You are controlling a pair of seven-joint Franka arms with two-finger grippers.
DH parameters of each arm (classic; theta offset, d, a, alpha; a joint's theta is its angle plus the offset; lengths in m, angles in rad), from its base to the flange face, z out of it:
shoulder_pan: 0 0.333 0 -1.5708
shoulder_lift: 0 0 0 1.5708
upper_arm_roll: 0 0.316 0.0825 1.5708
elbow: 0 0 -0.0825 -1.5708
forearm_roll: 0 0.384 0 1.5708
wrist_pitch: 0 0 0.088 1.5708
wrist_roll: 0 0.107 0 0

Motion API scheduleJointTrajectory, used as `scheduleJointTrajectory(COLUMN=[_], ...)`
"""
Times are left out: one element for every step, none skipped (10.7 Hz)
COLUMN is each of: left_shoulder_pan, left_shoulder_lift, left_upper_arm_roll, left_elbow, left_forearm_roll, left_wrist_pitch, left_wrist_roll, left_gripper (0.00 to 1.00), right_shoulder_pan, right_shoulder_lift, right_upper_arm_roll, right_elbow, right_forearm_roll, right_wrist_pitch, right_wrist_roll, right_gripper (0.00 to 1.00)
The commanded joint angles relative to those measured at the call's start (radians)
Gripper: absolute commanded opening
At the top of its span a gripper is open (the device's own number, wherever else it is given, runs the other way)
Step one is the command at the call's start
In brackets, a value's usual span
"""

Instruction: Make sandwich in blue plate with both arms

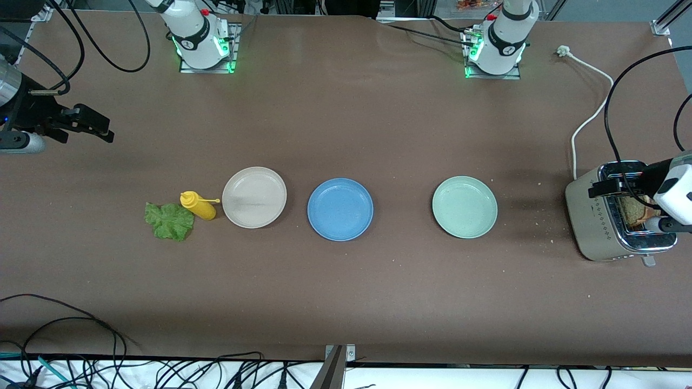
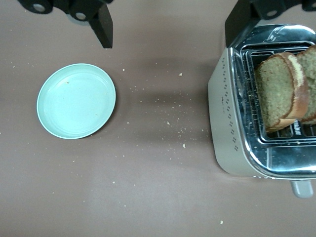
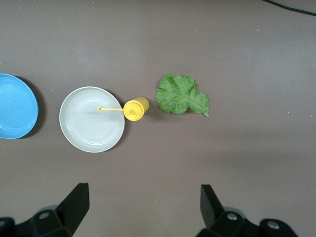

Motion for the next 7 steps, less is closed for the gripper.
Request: scheduleJointTrajectory(left_shoulder_pan=[0.017, 0.017, 0.016, 0.014, 0.014, 0.014, 0.014], left_shoulder_lift=[-0.034, -0.034, -0.036, -0.037, -0.043, -0.045, -0.045], left_upper_arm_roll=[0.005, 0.005, 0.000, -0.003, -0.003, -0.003, -0.003], left_elbow=[-0.014, -0.013, -0.013, -0.013, -0.013, -0.016, -0.018], left_forearm_roll=[0.036, 0.053, 0.053, 0.053, 0.049, 0.047, 0.047], left_wrist_pitch=[-0.004, -0.002, -0.004, -0.004, -0.005, -0.016, -0.024], left_wrist_roll=[0.021, 0.023, 0.020, 0.016, 0.021, 0.026, 0.030], left_gripper=[1.00, 1.00, 1.00, 1.00, 1.00, 1.00, 1.00], right_shoulder_pan=[-0.001, -0.001, -0.001, -0.001, 0.002, 0.002, 0.002], right_shoulder_lift=[0.003, 0.003, 0.003, 0.003, 0.003, 0.003, 0.003], right_upper_arm_roll=[-0.002, -0.002, -0.004, -0.002, -0.002, -0.002, -0.001], right_elbow=[0.023, 0.023, 0.023, 0.024, 0.028, 0.028, 0.028], right_forearm_roll=[0.006, 0.006, 0.003, 0.003, 0.004, 0.004, 0.007], right_wrist_pitch=[-0.025, -0.025, -0.025, -0.024, -0.022, -0.022, -0.019], right_wrist_roll=[-0.001, -0.001, -0.001, -0.001, 0.001, 0.001, -0.001], right_gripper=[1.00, 1.00, 1.00, 1.00, 1.00, 1.00, 1.00])
